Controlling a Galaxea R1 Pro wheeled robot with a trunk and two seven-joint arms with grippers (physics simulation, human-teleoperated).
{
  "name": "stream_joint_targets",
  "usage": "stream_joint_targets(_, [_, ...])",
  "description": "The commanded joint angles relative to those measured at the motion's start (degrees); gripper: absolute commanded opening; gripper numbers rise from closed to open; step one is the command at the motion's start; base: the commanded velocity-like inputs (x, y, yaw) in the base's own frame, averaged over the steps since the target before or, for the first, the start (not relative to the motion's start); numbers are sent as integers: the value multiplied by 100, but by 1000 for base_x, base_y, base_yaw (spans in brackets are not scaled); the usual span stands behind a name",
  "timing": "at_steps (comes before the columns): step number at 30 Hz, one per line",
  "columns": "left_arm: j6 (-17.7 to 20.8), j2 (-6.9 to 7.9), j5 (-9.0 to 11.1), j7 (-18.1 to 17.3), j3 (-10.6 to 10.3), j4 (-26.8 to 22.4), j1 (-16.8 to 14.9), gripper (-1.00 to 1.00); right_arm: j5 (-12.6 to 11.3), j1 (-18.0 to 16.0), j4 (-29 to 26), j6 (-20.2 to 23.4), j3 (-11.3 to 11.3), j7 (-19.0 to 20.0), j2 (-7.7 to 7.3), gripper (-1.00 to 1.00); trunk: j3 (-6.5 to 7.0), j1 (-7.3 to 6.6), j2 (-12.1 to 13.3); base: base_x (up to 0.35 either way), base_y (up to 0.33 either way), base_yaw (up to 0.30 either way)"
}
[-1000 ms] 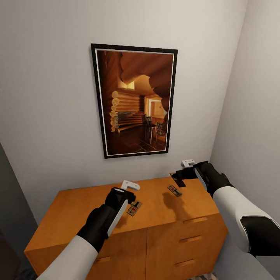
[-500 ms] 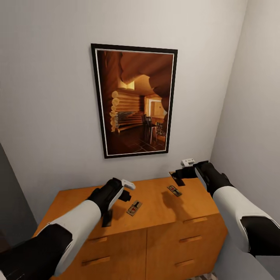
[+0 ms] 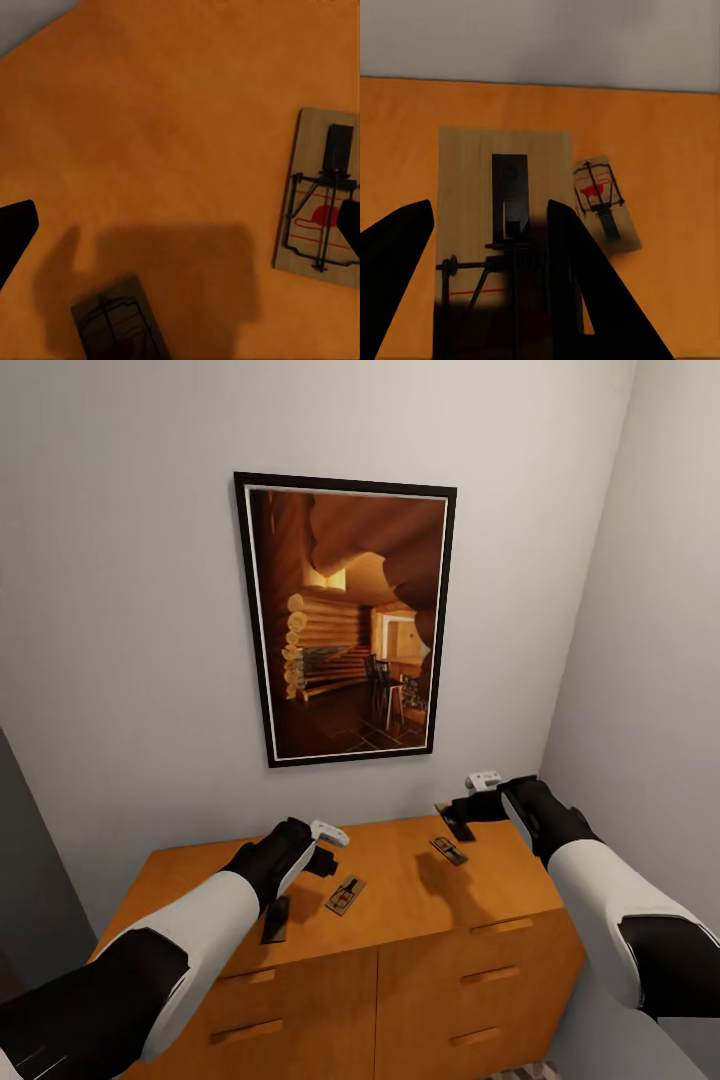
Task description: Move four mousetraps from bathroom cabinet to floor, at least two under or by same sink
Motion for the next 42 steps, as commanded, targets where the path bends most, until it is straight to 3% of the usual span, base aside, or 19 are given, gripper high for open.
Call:
stream_joint_targets(1, [21,0,28,3,-24,-2,-8,100,55,-4,6,12,21,44,-6,-100,-13,3,-12,0,0,0])
stream_joint_targets(9, [-34,0,35,-31,-24,-6,-8,100,42,-4,283,-62,28,-43,-7,-100,-13,3,-12,0,0,0])
stream_joint_targets(17, [-183,0,35,-191,-99,-6,-1,100,41,4,796,-978,29,-50,0,-100,-13,3,-12,0,0,0])
stream_joint_targets(22, [-207,0,35,-240,-123,-11,1,100,52,5,840,-1118,19,-5,-4,-100,-13,3,-12,0,0,0])
stream_joint_targets(28, [-208,0,35,-507,-127,-82,1,100,64,5,825,-1111,15,0,-7,-100,-13,3,-12,0,0,0])
stream_joint_targets(33, [-205,0,31,-1025,-130,-120,1,100,73,5,802,-1072,25,-5,-7,-100,-13,3,-12,0,0,0])
stream_joint_targets(42, [-206,0,27,-1193,-130,-200,5,100,67,5,688,-608,-16,-205,-7,-100,-13,3,-12,0,0,0])
